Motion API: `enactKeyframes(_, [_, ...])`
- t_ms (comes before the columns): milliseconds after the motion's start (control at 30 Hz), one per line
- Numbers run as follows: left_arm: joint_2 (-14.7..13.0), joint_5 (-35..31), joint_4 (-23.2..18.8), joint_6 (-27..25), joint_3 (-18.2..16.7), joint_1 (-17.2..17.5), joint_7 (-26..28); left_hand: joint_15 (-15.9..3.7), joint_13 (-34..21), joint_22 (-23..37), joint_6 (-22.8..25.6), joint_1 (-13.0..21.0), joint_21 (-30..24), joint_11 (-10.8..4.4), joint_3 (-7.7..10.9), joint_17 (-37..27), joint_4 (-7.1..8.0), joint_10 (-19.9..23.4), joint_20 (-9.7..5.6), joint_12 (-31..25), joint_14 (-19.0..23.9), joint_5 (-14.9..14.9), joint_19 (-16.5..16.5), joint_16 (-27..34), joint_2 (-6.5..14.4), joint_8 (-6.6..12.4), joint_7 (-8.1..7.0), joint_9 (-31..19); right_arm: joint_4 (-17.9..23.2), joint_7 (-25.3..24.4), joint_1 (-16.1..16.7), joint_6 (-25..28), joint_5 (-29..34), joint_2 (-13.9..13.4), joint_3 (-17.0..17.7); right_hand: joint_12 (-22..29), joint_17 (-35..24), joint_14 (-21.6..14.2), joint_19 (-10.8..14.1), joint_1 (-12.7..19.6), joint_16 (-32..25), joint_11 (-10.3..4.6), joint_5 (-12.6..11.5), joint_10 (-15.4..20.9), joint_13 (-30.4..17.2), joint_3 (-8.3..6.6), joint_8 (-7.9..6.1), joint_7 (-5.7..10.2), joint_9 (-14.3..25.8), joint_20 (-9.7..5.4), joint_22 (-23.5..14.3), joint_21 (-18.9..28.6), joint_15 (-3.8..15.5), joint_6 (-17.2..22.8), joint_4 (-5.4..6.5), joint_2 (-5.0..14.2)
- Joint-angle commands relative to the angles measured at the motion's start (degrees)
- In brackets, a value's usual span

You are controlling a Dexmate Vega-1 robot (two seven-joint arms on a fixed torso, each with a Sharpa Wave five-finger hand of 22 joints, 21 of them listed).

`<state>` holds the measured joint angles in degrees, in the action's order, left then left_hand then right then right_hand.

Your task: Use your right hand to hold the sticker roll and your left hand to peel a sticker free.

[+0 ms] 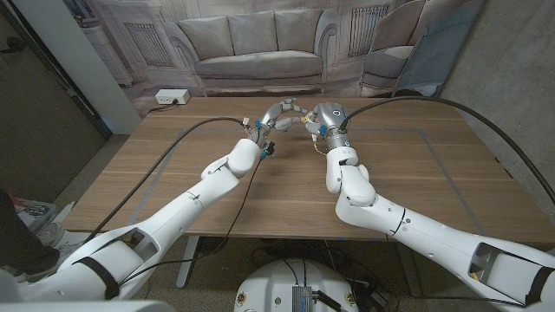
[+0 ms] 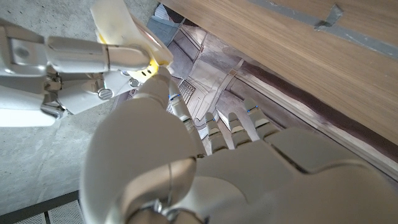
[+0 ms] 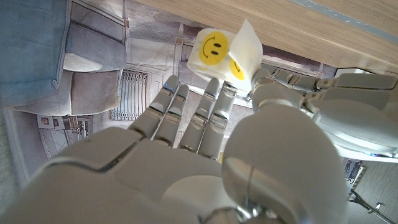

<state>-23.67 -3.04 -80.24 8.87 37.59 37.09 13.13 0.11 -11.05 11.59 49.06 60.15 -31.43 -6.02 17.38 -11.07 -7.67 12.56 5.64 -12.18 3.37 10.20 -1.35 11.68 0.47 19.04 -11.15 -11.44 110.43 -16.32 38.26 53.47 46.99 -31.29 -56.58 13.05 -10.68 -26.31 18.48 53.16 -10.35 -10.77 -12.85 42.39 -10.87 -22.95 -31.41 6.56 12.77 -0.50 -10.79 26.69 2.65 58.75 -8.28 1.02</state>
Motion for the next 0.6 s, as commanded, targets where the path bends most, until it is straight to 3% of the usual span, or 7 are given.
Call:
enactKeyframes(33, [0.4,0.1,1.6,0.4,1.1,-1.7,-2.1,-0.08,-0.2,0.2,1.1,-0.2,-0.4,-0.21,-0.36,-0.1,0.06,-0.2,-0.09,0.0,0.0,-0.2,0.0,0.1,-0.7,0.02,0.4,-0.2,-1.0,-0.5,-0.3,-1.1,-0.9,0.1,0.6,-0.2,0.0,-0.5,-0.2,0.7,-0.4,-0.16,-0.4,0.0,-0.2,-0.44,-0.18,0.98,0.1,-0.06,-0.2,-0.1,8.04,1.0,-0.04,1.2])
enactKeyframes(100, [0.5,2.0,2.5,1.1,1.1,-2.2,-4.7,0.1,-0.2,0.2,1.1,-0.4,-0.3,0.22,-0.64,-0.1,0.16,-0.4,0.02,0.1,-0.2,-0.2,-0.2,0.0,-1.0,-0.08,0.84,-0.1,-1.2,-0.5,-0.4,-1.3,-1.0,0.1,0.7,-0.2,0.0,-0.5,-0.2,0.6,-0.4,-0.24,-0.5,0.0,-0.2,-0.46,-0.19,0.99,0.1,-0.05,-0.2,-0.1,8.09,1.0,-0.04,1.2])
enactKeyframes(167, [0.7,0.6,2.6,0.9,1.3,-2.3,-3.0,0.69,-0.2,0.2,0.5,-0.8,-0.2,0.91,-0.91,-0.2,0.42,-0.9,0.46,0.3,-0.6,-0.1,-0.6,-0.2,-1.0,-0.41,2.21,-0.2,-1.4,-0.5,-0.5,-1.5,-1.2,0.2,0.8,-0.2,0.0,-0.5,-0.2,0.6,-0.4,-0.27,-0.5,0.0,-0.2,-0.48,-0.19,0.98,0.1,-0.09,-0.2,-0.1,8.1,1.0,-0.04,1.2])
enactKeyframes(200, [0.8,2.3,3.4,1.4,1.2,-2.7,-5.1,0.66,-0.2,0.2,0.7,-0.9,-0.2,0.91,-0.95,-0.2,0.46,-0.9,0.45,0.2,-0.6,-0.1,-0.6,-0.1,-1.0,-0.38,2.49,-0.2,-1.5,-0.6,-0.5,-1.6,-1.3,0.2,0.9,-0.2,0.0,-0.6,-0.2,0.6,-0.4,-0.29,-0.5,0.0,-0.2,-0.49,-0.19,0.97,0.1,-0.09,-0.2,-0.1,8.1,1.0,-0.04,1.19])
enactKeyframes(267, [1.1,0.8,3.1,0.8,1.2,-2.4,-2.5,0.71,-0.2,0.2,0.8,-1.0,-0.2,1.14,-1.08,-0.2,0.56,-0.9,0.48,0.2,-0.8,-0.1,-0.6,-0.2,-1.0,-0.39,3.19,-0.2,-1.7,-0.5,-0.6,-1.7,-1.3,0.1,0.8,-0.2,0.0,-0.5,-0.2,0.6,-0.3,-0.37,-0.5,0.0,-0.2,-0.51,-0.19,1.1,0.1,-0.09,-0.2,-0.1,8.13,1.0,-0.04,1.18])
enactKeyframes(467, [1.6,0.9,3.6,0.7,1.4,-2.8,-2.3,0.76,-0.2,0.2,-2.2,-1.4,-0.1,1.39,-1.4,-0.2,0.8,-1.0,0.51,0.2,-0.7,0.0,-0.7,-0.1,-1.0,-1.94,5.25,-0.2,-1.8,-1.0,-0.5,-2.6,-1.9,-0.2,1.3,-0.3,0.0,-0.6,-0.2,0.6,-0.3,-0.35,-0.5,0.0,-0.2,-0.55,-0.19,1.11,0.1,-0.15,-0.2,-0.1,8.11,1.0,-0.05,1.13])
enactKeyframes(600, [2.1,1.9,4.8,1.0,1.6,-3.5,-3.7,0.71,-0.2,0.2,-1.3,-1.6,-0.1,1.38,-1.47,-0.2,0.97,-0.5,0.52,0.0,-0.5,0.0,-0.7,0.0,-0.7,-1.73,6.32,-0.3,-1.6,-1.5,-0.3,-3.2,-1.9,-0.6,1.5,-0.3,0.0,-0.5,-0.2,0.6,-0.3,-0.33,-0.5,0.0,-0.2,-0.57,-0.21,1.15,0.1,-0.16,-0.2,-0.1,8.1,1.0,-0.06,1.09])
